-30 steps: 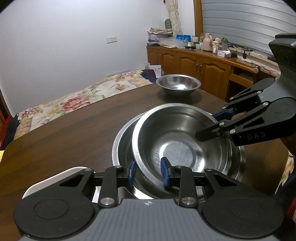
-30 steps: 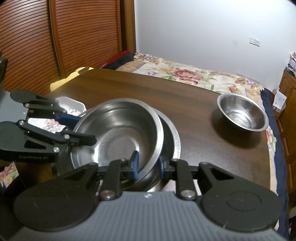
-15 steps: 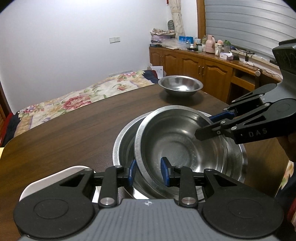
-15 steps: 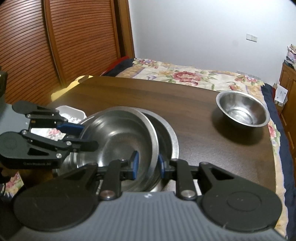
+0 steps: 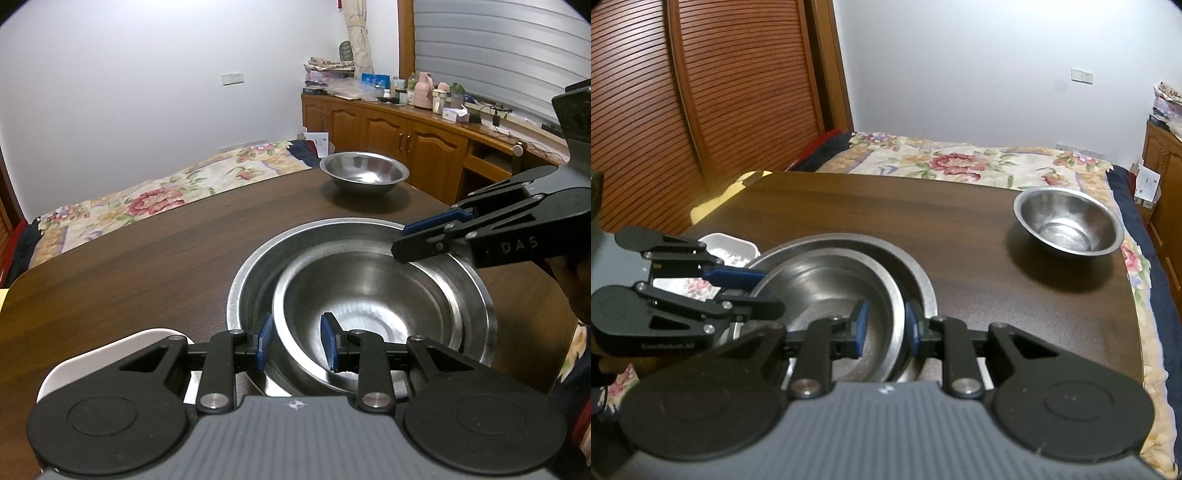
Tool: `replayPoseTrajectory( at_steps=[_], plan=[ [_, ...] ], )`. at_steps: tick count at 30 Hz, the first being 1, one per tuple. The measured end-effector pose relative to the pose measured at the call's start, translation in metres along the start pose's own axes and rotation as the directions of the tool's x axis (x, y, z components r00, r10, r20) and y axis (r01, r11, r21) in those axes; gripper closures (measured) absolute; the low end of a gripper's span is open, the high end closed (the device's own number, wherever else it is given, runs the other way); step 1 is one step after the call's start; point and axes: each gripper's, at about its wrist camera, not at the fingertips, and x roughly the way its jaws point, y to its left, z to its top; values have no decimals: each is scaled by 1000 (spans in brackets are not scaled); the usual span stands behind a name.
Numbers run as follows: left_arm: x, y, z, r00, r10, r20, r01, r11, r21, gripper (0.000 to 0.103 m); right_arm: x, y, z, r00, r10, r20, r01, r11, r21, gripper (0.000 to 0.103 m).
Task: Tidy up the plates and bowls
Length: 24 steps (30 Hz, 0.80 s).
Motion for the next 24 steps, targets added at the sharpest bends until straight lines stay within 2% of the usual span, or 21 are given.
replayPoseTrajectory(
  at_steps=[6,8,11,12,13,15,17,18,20,21,24],
  plan=[
    [-1,3,4,1000,1,10,0,1000,-16,69,-8,-2,5,999,-13,37,13,1000,10,78],
    [-3,4,7,1000,-1,20,1,1000,-23,62,-10,-5,6,999,-17,49,16,1000,19,78],
    [-2,5,16,999,-4,39,5,1000,-28,48,-13,-11,8,997,-34,72,32,999,29,78],
    [-2,5,19,999,0,48,1,1000,-25,38,-14,-13,8,996,-41,80,38,999,33,77],
    [-2,4,23,998,0,59,1,1000,-20,29,-15,-16,9,995,-50,89,47,998,35,74],
    [1,3,32,997,-9,80,10,1000,-12,21,-15,-21,11,992,-72,103,69,997,31,65],
    [5,3,41,996,-8,91,9,1000,-6,15,-14,-26,12,989,-93,118,91,996,25,52],
    [9,3,47,996,-8,94,8,1000,-1,12,-14,-31,14,987,-103,125,100,995,28,51],
    [15,2,57,995,-6,98,5,1000,9,10,-13,-40,16,984,-116,138,112,993,38,38],
    [18,2,63,995,-5,102,4,1000,15,9,-12,-45,17,982,-122,145,117,992,45,36],
    [29,5,79,994,4,111,-6,1000,10,8,-8,-63,22,976,-142,166,135,989,54,20]
  ],
)
